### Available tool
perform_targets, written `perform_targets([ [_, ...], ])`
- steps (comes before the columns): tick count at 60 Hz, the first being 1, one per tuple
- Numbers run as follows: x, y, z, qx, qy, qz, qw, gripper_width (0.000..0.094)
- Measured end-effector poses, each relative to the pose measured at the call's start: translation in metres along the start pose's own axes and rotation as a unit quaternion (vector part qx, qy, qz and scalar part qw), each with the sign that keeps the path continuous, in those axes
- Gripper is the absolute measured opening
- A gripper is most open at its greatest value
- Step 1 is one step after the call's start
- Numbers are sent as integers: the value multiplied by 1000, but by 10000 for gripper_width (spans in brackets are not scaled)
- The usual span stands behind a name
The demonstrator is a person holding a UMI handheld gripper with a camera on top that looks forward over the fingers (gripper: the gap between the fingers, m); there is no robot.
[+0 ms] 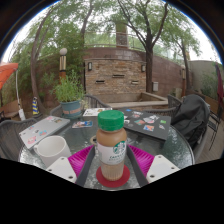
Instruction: Pour water
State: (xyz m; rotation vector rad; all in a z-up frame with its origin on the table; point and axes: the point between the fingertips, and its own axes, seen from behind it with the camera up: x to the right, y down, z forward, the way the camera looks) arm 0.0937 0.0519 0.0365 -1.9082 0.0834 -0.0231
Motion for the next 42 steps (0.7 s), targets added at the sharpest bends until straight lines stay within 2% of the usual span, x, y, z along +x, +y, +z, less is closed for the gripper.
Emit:
perform_targets([
  [2,-2,-3,-6,-2,0,4,1000,855],
  [7,-5,-3,-21,-12,7,17,1000,819],
  [24,-11,-17,-138,-53,64,41,996,823],
  [37,-69,-50,-263,-72,70,59,993,827],
  [42,-98,-74,-309,-66,54,56,995,828],
])
